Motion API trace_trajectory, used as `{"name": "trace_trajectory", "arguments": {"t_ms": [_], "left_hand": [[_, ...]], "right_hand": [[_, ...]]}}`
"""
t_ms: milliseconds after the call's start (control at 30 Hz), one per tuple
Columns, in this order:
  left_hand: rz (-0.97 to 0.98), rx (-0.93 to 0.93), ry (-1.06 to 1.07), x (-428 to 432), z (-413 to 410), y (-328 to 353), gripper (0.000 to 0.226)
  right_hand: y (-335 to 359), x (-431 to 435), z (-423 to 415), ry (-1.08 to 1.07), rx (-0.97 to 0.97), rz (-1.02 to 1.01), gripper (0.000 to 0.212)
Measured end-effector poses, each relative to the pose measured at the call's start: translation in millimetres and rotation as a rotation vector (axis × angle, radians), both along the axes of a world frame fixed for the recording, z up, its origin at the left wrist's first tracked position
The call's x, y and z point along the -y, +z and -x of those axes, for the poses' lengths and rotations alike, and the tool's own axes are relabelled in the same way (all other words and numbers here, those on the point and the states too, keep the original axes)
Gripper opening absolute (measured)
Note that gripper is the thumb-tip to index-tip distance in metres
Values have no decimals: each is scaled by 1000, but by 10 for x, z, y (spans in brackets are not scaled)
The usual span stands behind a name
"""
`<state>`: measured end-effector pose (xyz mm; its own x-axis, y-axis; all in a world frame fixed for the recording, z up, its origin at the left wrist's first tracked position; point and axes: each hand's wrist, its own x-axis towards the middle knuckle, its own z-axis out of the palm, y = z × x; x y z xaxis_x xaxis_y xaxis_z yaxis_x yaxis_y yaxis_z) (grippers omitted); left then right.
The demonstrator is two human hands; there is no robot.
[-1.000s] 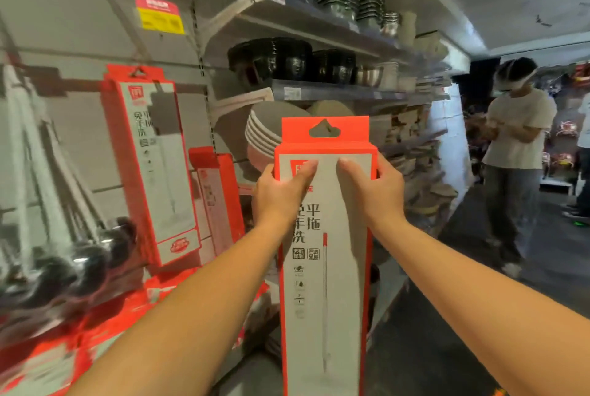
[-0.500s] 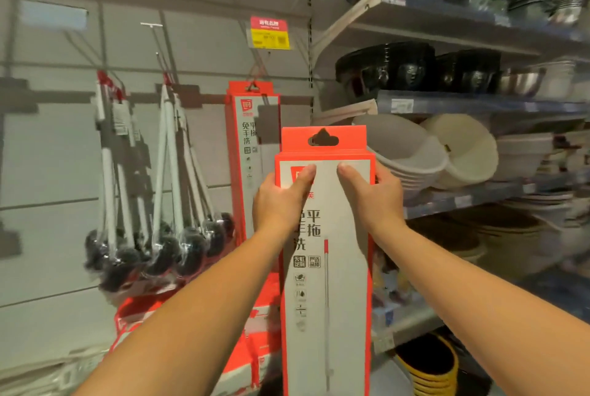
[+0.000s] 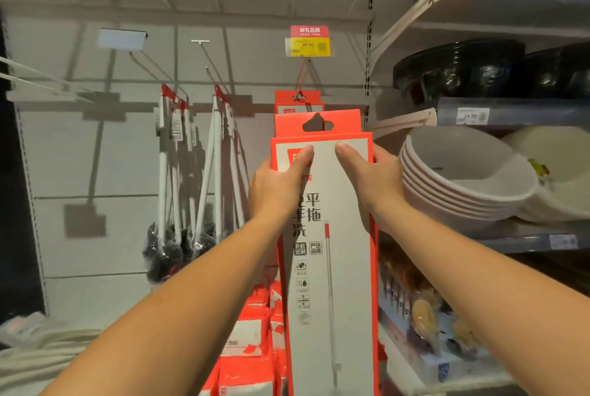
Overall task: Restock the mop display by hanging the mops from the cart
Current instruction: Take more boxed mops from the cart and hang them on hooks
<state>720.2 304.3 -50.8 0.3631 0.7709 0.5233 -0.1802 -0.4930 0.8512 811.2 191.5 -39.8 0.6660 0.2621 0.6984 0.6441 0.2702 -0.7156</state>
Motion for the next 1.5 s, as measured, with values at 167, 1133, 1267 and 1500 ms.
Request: {"name": "trace_trajectory", "arguments": {"t_ms": [167, 1133, 1267, 1500], "left_hand": [[-30, -14, 34, -283, -134, 159, 61], [-130, 47, 72, -1171, -1141, 1176, 82], [-150, 15, 104, -1142, -1230, 1264, 75], [-164, 35, 137, -1169, -1299, 1266, 75]], "right_hand": [[138, -271, -130, -4, -4, -4, 11], [1147, -1147, -1166, -36, 86, -47, 21], [1197, -1129, -1278, -1, 66, -75, 21], [1209, -1187, -1349, 73, 67, -74, 20]]}}
